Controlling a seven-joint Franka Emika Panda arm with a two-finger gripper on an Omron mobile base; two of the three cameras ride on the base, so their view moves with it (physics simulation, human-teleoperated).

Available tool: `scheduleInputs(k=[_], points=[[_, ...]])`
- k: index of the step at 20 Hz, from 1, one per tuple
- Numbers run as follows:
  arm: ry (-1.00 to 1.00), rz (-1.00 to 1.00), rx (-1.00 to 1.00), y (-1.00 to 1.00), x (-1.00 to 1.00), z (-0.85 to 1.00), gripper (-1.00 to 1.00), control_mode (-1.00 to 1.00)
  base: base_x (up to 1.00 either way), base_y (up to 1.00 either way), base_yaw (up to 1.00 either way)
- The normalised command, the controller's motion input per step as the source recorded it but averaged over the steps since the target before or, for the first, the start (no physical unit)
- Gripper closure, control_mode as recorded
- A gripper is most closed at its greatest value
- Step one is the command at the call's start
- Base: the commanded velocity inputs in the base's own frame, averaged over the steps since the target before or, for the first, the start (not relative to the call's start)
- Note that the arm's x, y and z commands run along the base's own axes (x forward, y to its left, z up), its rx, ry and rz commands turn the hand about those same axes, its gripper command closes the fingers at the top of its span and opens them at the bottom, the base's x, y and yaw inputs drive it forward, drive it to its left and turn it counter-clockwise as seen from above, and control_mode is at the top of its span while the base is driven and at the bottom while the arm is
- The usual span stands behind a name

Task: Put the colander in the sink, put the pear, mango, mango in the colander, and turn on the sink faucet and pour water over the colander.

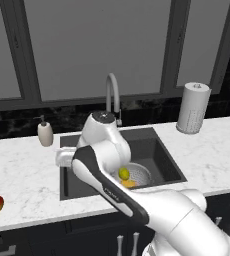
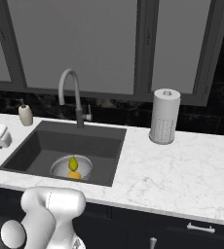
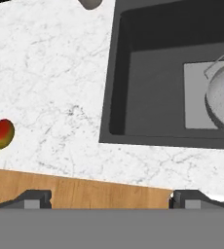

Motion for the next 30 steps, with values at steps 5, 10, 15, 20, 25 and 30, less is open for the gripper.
scheduleInputs(k=[5,10,15,20,25,30], points=[[0.01,0.11,0.00,0.68,-0.36,-0.09,-1.00,-1.00,0.00,0.00,0.00],[0.05,0.03,0.00,0.64,-0.18,-0.05,-1.00,-1.00,0.00,0.00,0.00],[0.08,0.00,0.00,0.62,-0.07,-0.03,-1.00,-1.00,0.00,0.00,0.00],[0.08,0.00,0.00,0.44,-0.07,-0.25,-1.00,-1.00,0.00,0.00,0.00],[-0.12,0.00,0.00,0.34,-0.09,-0.44,-1.00,-1.00,0.00,0.00,0.00],[-0.02,0.00,0.07,0.34,0.06,-0.35,-1.00,-1.00,0.00,0.00,0.00]])
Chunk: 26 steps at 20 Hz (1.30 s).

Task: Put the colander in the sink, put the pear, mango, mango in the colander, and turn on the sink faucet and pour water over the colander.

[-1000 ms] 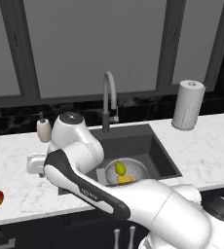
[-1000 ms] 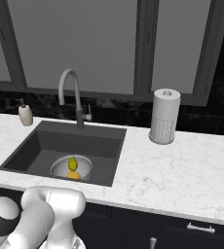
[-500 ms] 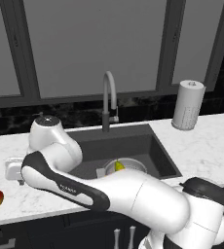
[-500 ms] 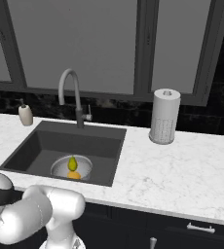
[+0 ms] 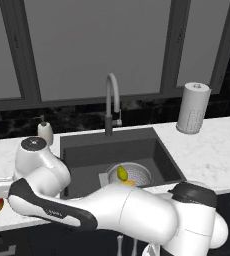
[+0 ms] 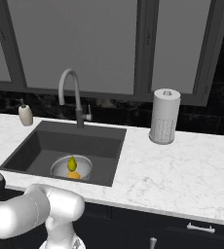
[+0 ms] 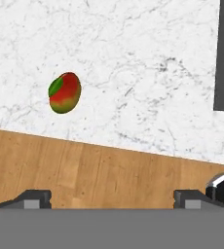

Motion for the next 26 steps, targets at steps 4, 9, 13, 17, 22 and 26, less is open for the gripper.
scheduleInputs(k=[4,9,13,17,22,26], points=[[0.00,0.00,0.14,0.29,0.12,-0.27,-1.00,-1.00,0.00,0.00,0.00],[0.00,0.00,0.15,0.31,0.22,-0.21,-1.00,-1.00,0.00,0.00,0.00],[0.04,-0.03,0.01,0.28,0.20,-0.12,-1.00,-1.00,0.00,0.00,0.00],[0.17,-0.06,-0.01,0.28,0.20,-0.04,-1.00,-1.00,0.00,0.00,0.00],[0.23,-0.03,-0.02,0.28,0.17,-0.03,-1.00,-1.00,0.00,0.00,0.00],[0.08,0.00,-0.06,0.22,0.05,-0.19,-1.00,-1.00,0.00,0.00,0.00]])
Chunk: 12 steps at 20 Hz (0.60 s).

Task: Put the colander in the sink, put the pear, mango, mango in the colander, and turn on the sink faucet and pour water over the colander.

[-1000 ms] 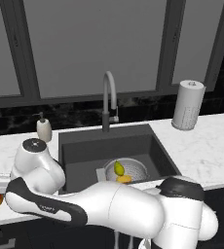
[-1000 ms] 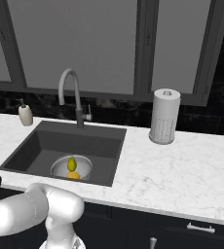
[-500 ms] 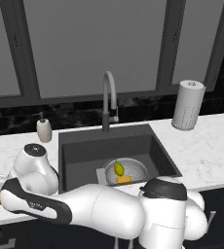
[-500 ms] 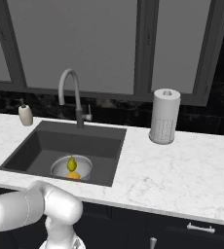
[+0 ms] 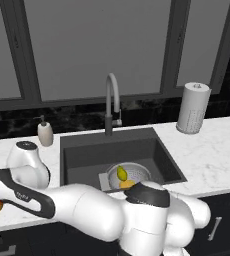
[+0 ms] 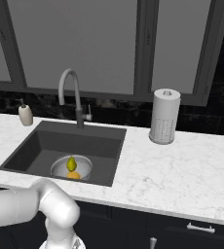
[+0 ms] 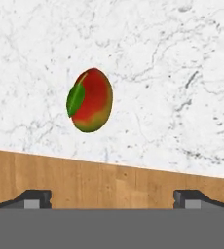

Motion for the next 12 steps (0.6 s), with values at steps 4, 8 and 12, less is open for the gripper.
scheduleInputs(k=[4,8,12], points=[[0.03,0.00,-0.06,0.20,0.03,-0.20,-1.00,-1.00,0.00,0.00,0.00],[0.00,-0.01,-0.08,0.21,0.11,-0.22,-1.00,-1.00,0.00,0.00,0.00],[0.00,-0.01,-0.04,0.17,0.23,-0.19,-1.00,-1.00,0.00,0.00,0.00]])
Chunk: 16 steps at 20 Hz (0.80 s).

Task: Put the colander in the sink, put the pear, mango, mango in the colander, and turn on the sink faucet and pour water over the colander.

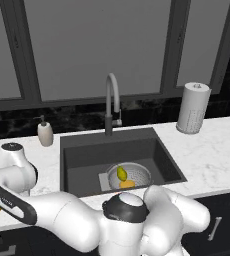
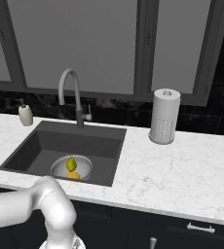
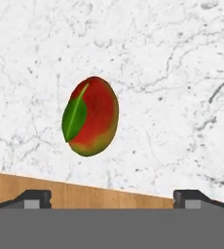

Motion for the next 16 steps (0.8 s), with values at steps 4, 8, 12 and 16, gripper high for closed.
scheduleInputs(k=[4,8,12,16], points=[[0.00,0.00,-0.03,0.12,0.20,-0.25,-1.00,-1.00,0.00,0.00,0.00],[0.00,0.00,-0.02,0.12,0.18,-0.26,-1.00,-1.00,0.00,0.00,0.00],[0.00,0.00,-0.02,0.19,0.17,-0.28,-1.00,-1.00,0.00,0.00,0.00],[0.00,0.00,0.00,0.23,0.27,-0.17,-1.00,-1.00,0.00,0.00,0.00]])
